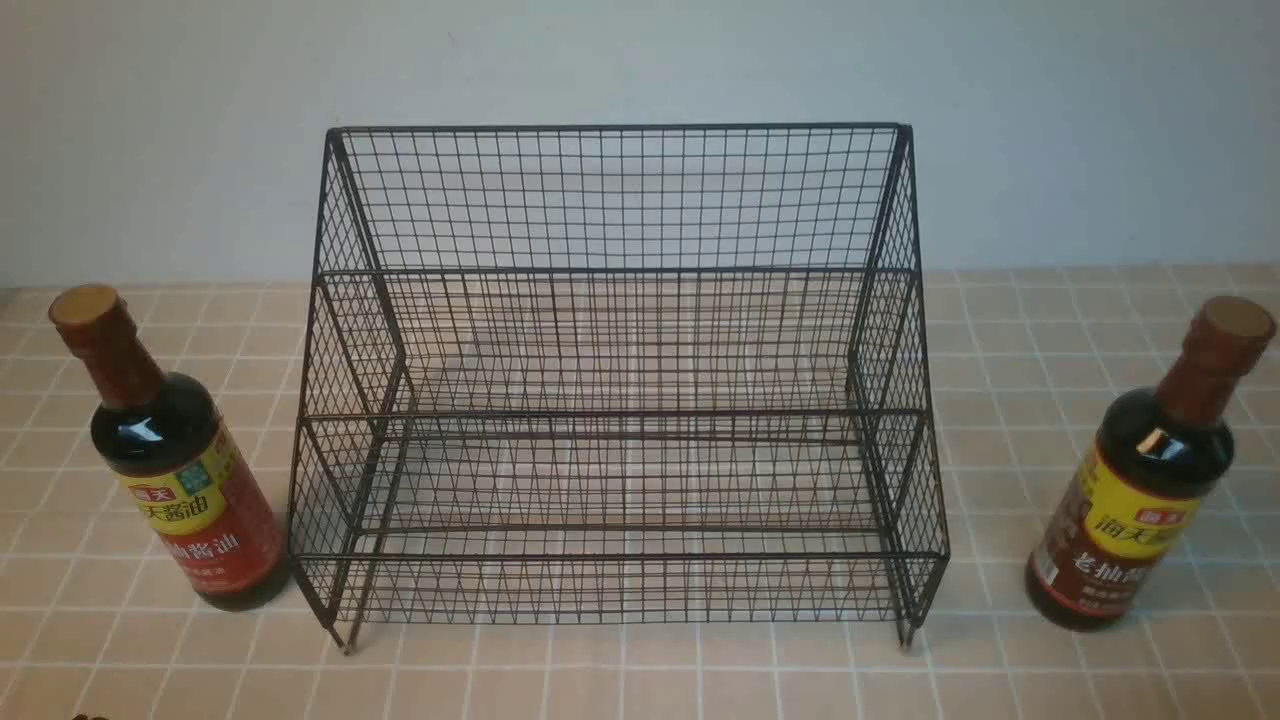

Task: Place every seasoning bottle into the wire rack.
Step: Use the left arm to grab the condiment bottle closest to it

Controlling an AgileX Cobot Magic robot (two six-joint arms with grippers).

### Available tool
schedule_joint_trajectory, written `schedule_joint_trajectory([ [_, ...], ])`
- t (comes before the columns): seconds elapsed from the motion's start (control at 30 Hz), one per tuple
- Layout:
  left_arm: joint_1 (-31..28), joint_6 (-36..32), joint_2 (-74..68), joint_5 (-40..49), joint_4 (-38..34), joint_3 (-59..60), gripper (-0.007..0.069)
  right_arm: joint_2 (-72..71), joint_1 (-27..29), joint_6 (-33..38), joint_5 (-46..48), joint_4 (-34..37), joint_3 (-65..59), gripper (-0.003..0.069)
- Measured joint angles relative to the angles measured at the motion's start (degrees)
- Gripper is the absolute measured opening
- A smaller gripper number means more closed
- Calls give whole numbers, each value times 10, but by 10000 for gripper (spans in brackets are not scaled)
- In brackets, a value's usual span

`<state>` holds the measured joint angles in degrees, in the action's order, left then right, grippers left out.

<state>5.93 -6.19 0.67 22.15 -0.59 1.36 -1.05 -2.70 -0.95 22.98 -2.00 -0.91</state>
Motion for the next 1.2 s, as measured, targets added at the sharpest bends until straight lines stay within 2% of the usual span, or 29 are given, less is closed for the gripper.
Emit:
schedule_joint_trajectory([
  [0.93,0,-4,0,-1,6,0,-7,0,0,0,0,0,0,-14],
  [1.1,0,44,0,-60,-76,3,-7,0,0,0,0,0,0,-14],
  [1.13,0,77,0,-107,-136,3,-7,0,0,0,0,0,0,-14],
  [1.2,0,95,0,-136,-180,3,-7,0,0,0,0,0,0,-14],
])
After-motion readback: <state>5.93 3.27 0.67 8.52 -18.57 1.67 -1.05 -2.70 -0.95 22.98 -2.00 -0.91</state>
